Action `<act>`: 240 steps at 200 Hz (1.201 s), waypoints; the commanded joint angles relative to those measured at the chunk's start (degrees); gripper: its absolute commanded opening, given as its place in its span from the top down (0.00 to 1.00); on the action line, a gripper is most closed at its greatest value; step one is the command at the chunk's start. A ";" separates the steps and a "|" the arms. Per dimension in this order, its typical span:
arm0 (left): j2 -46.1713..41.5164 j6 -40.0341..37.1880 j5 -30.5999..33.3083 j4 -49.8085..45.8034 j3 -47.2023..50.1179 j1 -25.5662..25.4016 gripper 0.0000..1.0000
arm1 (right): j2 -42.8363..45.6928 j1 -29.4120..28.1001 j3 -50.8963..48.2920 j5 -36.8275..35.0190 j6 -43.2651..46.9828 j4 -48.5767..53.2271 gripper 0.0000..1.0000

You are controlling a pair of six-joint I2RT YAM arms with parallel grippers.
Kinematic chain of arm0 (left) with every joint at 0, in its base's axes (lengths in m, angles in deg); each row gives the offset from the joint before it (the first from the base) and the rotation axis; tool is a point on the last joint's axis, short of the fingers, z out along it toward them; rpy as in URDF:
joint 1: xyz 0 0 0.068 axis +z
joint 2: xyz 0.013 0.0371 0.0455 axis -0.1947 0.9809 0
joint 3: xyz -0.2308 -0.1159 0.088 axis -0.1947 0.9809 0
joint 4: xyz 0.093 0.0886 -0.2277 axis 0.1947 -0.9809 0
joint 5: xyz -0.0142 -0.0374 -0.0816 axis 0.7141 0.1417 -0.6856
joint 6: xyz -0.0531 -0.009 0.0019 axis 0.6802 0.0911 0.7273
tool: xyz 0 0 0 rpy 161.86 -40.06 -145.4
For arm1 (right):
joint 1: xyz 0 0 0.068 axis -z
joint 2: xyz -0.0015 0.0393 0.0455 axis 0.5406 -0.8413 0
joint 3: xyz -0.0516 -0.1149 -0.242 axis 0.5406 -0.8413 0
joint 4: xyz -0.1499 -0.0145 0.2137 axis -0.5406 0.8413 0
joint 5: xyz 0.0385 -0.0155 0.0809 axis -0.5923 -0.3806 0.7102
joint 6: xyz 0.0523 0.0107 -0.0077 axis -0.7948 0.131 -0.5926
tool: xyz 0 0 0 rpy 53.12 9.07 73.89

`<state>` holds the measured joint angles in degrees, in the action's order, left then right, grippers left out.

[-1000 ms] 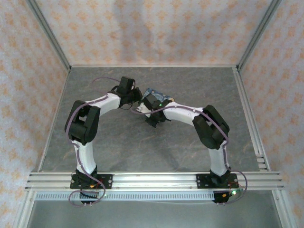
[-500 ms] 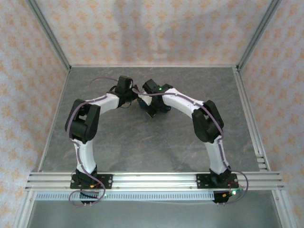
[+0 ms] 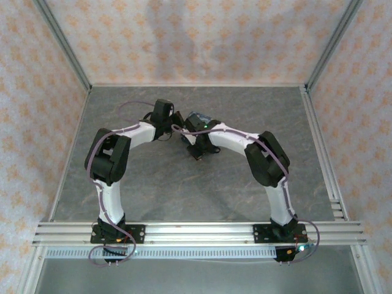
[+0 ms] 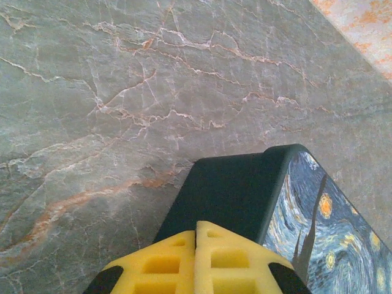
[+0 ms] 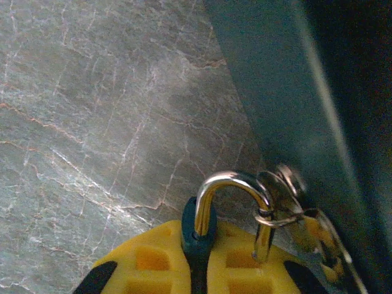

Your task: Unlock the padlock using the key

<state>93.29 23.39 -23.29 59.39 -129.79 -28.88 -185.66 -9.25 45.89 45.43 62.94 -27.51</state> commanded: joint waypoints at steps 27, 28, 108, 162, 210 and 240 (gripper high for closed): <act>1.82 -0.47 -4.14 -9.28 3.11 -3.03 1.00 | 1.29 -0.21 -5.34 -0.61 -5.14 -6.85 0.71; 1.79 -0.47 -4.14 -9.30 3.11 -3.02 1.00 | 1.37 -0.21 -5.47 -0.66 -5.16 -6.86 0.71; 1.76 -0.65 -3.97 -9.87 2.32 -2.96 1.00 | 4.66 -1.82 -10.56 -7.75 -6.74 -9.42 0.70; 1.82 -0.47 -3.98 -9.94 1.96 -3.00 1.00 | 5.22 -3.81 -13.07 -14.19 -8.43 -10.05 0.99; 2.41 -0.83 -4.92 -10.07 2.11 -3.01 1.00 | 6.61 -3.81 -8.87 -16.85 -1.88 -9.66 1.00; 2.32 0.14 -6.19 -8.65 3.46 -3.65 1.00 | 2.70 -3.74 0.83 -13.47 2.30 -9.91 1.00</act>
<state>93.31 23.54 -27.07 58.60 -129.51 -30.71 -180.96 -13.10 37.78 32.71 60.60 -34.11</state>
